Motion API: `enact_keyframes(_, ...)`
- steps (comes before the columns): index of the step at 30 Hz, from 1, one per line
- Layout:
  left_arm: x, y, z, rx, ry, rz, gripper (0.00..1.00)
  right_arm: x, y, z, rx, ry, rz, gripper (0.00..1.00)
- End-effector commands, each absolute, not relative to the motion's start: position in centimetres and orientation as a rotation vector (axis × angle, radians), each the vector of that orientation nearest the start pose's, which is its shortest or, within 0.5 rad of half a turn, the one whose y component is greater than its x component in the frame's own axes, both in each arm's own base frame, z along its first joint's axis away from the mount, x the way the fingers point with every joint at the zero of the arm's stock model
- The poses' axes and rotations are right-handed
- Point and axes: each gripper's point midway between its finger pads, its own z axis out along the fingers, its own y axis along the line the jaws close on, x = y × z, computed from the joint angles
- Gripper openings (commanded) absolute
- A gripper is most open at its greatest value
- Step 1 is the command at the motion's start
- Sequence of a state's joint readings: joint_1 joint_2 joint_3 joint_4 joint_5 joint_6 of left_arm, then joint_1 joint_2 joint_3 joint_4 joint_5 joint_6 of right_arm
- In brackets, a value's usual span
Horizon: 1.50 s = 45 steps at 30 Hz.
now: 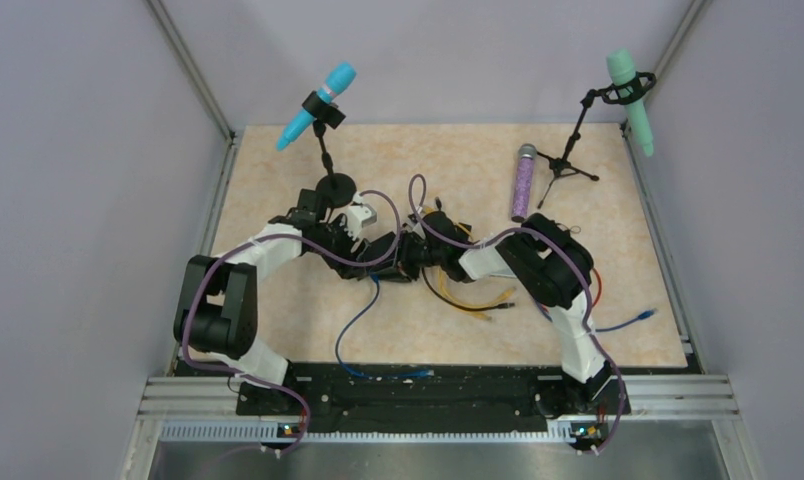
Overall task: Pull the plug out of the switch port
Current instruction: Pull the connector from the switch port.
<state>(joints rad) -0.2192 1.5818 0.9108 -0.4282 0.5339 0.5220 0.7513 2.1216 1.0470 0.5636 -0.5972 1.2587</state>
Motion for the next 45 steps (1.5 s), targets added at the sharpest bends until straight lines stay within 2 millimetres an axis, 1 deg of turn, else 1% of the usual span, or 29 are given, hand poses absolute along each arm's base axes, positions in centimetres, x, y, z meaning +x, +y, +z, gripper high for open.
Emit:
enact_keyframes(1, 30.2, -15.5, 5.9, 1.102, 2.257, -0.68, 0.2, 27.2, 44.5, 5.3, 0.149, 2.5, 1.721, 0.29)
enact_keyframes(8, 30.1, -15.5, 5.8, 1.089, 2.254, -0.678, 0.2, 28.4, 45.5, 6.9, 0.167, 2.45, 1.776, 0.24)
enact_keyframes(10, 30.2, -15.6, 5.7, 1.083, 2.253, -0.679, 0.2, 28.5, 45.7, 7.2, 0.171, 2.447, 1.789, 0.24)
enact_keyframes(14, 30.6, -15.8, 5.9, 1.065, 2.241, -0.685, 0.19, 28.3, 45.9, 7.4, 0.172, 2.441, 1.824, 0.27)
enact_keyframes(17, 30.6, -16.2, 6.0, 1.045, 2.234, -0.71, 0.18, 28.0, 45.9, 7.1, 0.183, 2.452, 1.832, 0.24)
enact_keyframes(19, 30.6, -16.4, 6.0, 1.041, 2.225, -0.725, 0.18, 27.9, 45.9, 7.1, 0.184, 2.446, 1.843, 0.15)
enact_keyframes(22, 30.6, -16.5, 5.9, 1.033, 2.223, -0.733, 0.17, 27.9, 45.9, 7.0, 0.167, 2.449, 1.837, 0.07)
enact_keyframes(25, 30.2, -16.7, 5.6, 1.03, 2.226, -0.753, 0.17, 27.8, 45.7, 6.8, 0.154, 2.456, 1.82, 0.0)
enact_keyframes(29, 29.9, -16.3, 5.3, 1.042, 2.235, -0.733, 0.16, 28.2, 45.6, 7.1, 0.113, 2.443, 1.773, 0.0)
enact_keyframes(31, 30.1, -15.9, 5.0, 1.056, 2.249, -0.701, 0.15, 28.4, 45.4, 7.1, 0.046, 2.454, 1.685, 0.0)
enact_keyframes(33, 30.3, -15.4, 4.6, 1.049, 2.28, -0.671, 0.14, 28.3, 44.8, 6.3, -0.023, 2.508, 1.537, 0.0)
enact_keyframes(34, 30.4, -15.3, 4.4, 1.046, 2.294, -0.664, 0.13, 28.1, 44.7, 6.4, -0.056, 2.506, 1.524, 0.0)
enact_keyframes(36, 30.7, -15.2, 4.1, 1.045, 2.307, -0.649, 0.12, 27.5, 44.7, 6.7, -0.062, 2.487, 1.588, 0.0)
enact_keyframes(38, 31.2, -15.2, 4.1, 1.041, 2.31, -0.639, 0.12, 27.0, 44.6, 6.4, -0.071, 2.499, 1.616, 0.0)
enact_keyframes(40, 31.4, -15.3, 4.3, 1.041, 2.306, -0.646, 0.11, 26.8, 44.6, 5.9, -0.089, 2.525, 1.613, 0.0)
enact_keyframes(43, 31.1, -15.7, 4.3, 1.042, 2.286, -0.678, 0.11, 27.1, 44.3, 5.3, -0.074, 2.535, 1.58, 0.0)
enact_keyframes(44, 30.9, -15.9, 4.2, 1.044, 2.281, -0.696, 0.1, 27.2, 44.3, 5.3, -0.059, 2.535, 1.586, 0.03)
enact_keyframes(45, 30.7, -16.0, 4.2, 1.047, 2.279, -0.711, 0.1, 27.4, 44.4, 5.3, -0.03, 2.535, 1.606, 0.12)
